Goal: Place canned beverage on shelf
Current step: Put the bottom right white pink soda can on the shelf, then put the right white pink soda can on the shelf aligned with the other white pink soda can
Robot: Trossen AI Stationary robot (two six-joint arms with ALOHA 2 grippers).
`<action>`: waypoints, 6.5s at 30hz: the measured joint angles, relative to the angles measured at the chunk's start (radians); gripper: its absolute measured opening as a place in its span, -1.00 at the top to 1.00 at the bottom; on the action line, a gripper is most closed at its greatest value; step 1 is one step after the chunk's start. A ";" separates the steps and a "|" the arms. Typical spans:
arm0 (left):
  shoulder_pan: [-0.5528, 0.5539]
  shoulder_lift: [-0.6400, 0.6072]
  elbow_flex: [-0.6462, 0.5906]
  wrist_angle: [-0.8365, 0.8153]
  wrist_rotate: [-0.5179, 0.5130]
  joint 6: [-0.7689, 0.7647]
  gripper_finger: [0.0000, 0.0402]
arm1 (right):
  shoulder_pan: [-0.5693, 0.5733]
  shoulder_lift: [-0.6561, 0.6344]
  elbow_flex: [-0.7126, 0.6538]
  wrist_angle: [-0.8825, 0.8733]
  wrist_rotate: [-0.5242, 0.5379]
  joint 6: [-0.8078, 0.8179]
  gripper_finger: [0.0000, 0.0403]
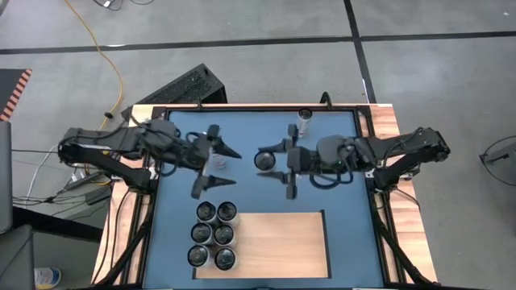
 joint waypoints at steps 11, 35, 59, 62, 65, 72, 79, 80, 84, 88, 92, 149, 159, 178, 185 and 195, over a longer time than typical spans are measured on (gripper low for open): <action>-0.003 -0.195 -0.001 -0.006 -0.077 -0.002 -0.62 | 0.234 0.138 0.000 0.096 0.192 0.172 -0.08; -0.003 -0.272 -0.003 -0.005 -0.076 -0.034 -0.62 | 0.452 0.390 0.001 0.374 0.444 0.368 -0.08; -0.003 -0.271 -0.003 0.023 -0.075 -0.058 -0.62 | 0.435 0.429 0.000 0.430 0.309 0.275 -0.08; -0.003 -0.271 -0.003 0.023 -0.075 -0.058 -0.62 | 0.435 0.429 0.000 0.429 0.301 0.268 -0.08; -0.003 -0.271 -0.003 0.023 -0.075 -0.062 -0.62 | 0.429 0.429 -0.005 0.451 0.279 0.257 -0.08; -0.003 -0.271 -0.003 0.023 -0.075 -0.063 -0.62 | 0.422 0.430 -0.146 0.729 0.258 0.216 -0.08; -0.003 -0.271 -0.003 0.023 -0.075 -0.064 -0.62 | 0.424 0.430 -0.156 0.752 0.263 0.194 -0.11; -0.003 -0.271 -0.003 0.023 -0.075 -0.064 -0.62 | 0.424 0.426 -0.156 0.744 0.263 0.194 -0.11; -0.003 -0.271 -0.003 0.023 -0.075 -0.065 -0.62 | 0.424 0.405 -0.156 0.695 0.261 0.209 -0.14; -0.003 -0.271 -0.003 0.023 -0.075 -0.065 -0.62 | 0.420 0.389 -0.156 0.672 0.262 0.210 -0.16; -0.003 -0.271 -0.003 0.022 -0.075 -0.065 -0.62 | 0.415 0.389 -0.156 0.658 0.254 0.228 -0.16; -0.003 -0.271 -0.002 -0.004 -0.075 -0.061 -0.62 | 0.468 0.027 -0.155 -0.017 0.637 0.261 -0.77; -0.003 -0.271 -0.002 -0.053 -0.114 -0.059 -0.62 | 0.267 -0.173 -0.182 -0.800 0.919 0.789 -0.77; -0.002 -0.268 -0.002 -0.052 -0.218 0.018 -0.62 | -0.255 -0.700 -0.854 -0.335 0.636 0.705 -0.77; -0.002 -0.252 -0.002 -0.052 -0.263 0.009 -0.62 | -0.566 -0.617 -0.815 -0.169 0.394 0.564 -0.77; -0.002 -0.234 -0.002 -0.068 -0.278 -0.012 -0.62 | -0.753 -0.307 -0.627 -0.230 0.174 0.550 -0.77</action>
